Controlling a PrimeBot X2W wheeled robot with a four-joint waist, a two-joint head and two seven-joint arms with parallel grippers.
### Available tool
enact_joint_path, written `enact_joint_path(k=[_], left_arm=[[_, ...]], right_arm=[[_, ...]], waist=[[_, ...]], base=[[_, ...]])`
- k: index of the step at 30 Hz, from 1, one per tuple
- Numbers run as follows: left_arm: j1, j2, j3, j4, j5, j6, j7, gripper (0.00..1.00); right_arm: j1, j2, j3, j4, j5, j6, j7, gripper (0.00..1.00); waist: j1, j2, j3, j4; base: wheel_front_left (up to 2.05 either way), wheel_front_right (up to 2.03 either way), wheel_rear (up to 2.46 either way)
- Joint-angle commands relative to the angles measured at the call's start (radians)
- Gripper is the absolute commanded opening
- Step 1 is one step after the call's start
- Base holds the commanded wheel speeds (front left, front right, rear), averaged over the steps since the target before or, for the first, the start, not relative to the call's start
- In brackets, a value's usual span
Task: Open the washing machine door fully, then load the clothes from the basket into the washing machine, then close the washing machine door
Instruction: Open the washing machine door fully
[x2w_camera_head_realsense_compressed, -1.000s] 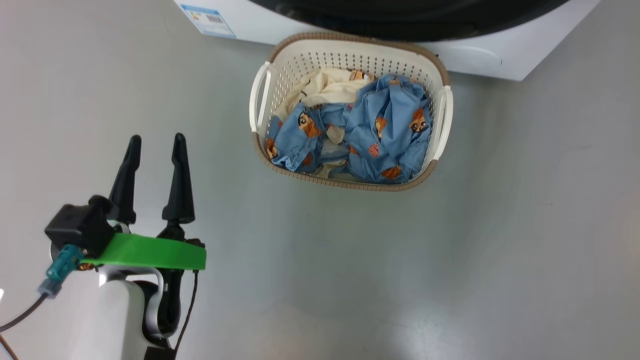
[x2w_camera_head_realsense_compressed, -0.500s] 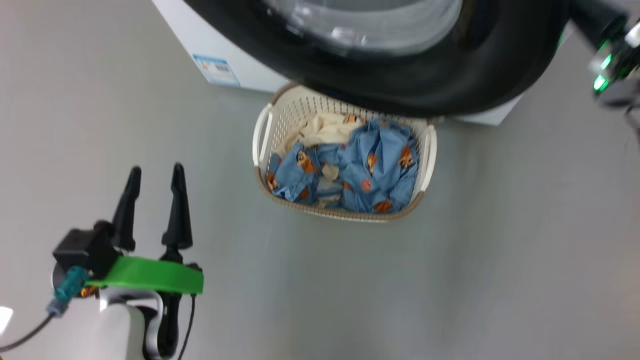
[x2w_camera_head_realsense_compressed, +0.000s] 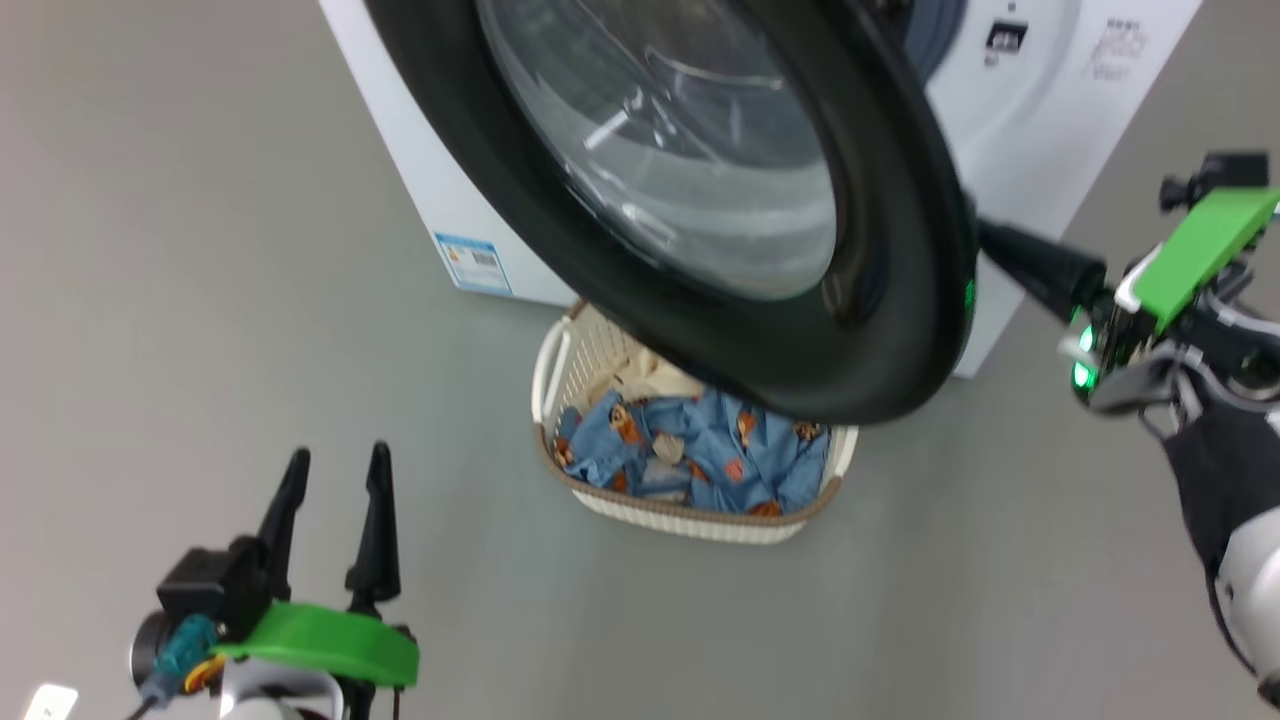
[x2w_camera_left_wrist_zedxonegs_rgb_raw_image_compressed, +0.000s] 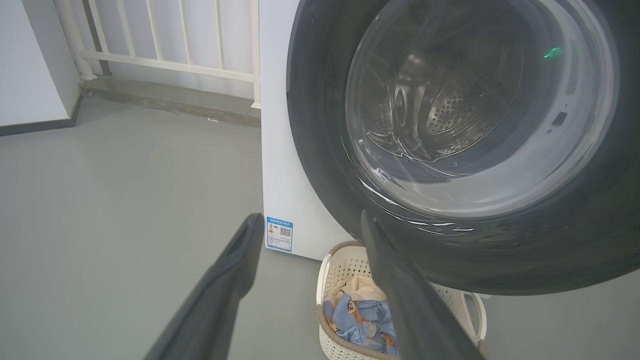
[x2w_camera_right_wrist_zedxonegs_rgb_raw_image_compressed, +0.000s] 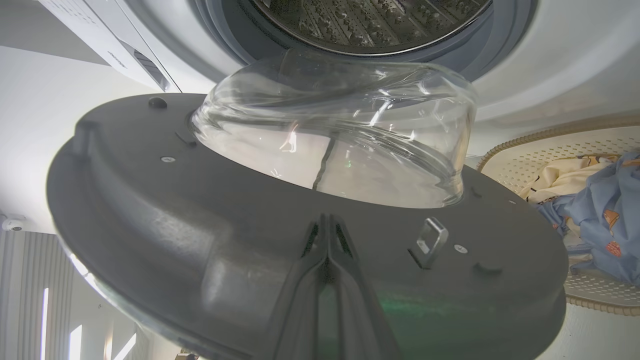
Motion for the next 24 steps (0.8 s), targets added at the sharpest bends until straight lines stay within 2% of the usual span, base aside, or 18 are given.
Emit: enact_joint_path(k=[1, 10, 24], left_arm=[[0.015, 0.025, 0.031, -0.014, 0.013, -0.002, -0.006, 1.00], [0.071, 0.025, 0.041, 0.005, 0.025, -0.005, -0.006, 1.00], [0.083, 0.025, 0.038, 0.020, 0.041, -0.008, -0.006, 1.00]], right_arm=[[0.038, 0.014, 0.011, -0.043, 0.012, 0.002, 0.021, 0.00], [0.186, 0.042, -0.001, -0.129, 0.034, 0.002, 0.061, 0.00], [0.313, 0.102, 0.014, -0.202, 0.038, 0.002, 0.113, 0.00]], waist=[[0.0000, 0.0000, -0.068, 0.033], [0.0000, 0.0000, -0.144, 0.096], [0.0000, 0.0000, -0.177, 0.192]], base=[[0.00, 0.00, 0.00], [0.00, 0.00, 0.00], [0.00, 0.00, 0.00]])
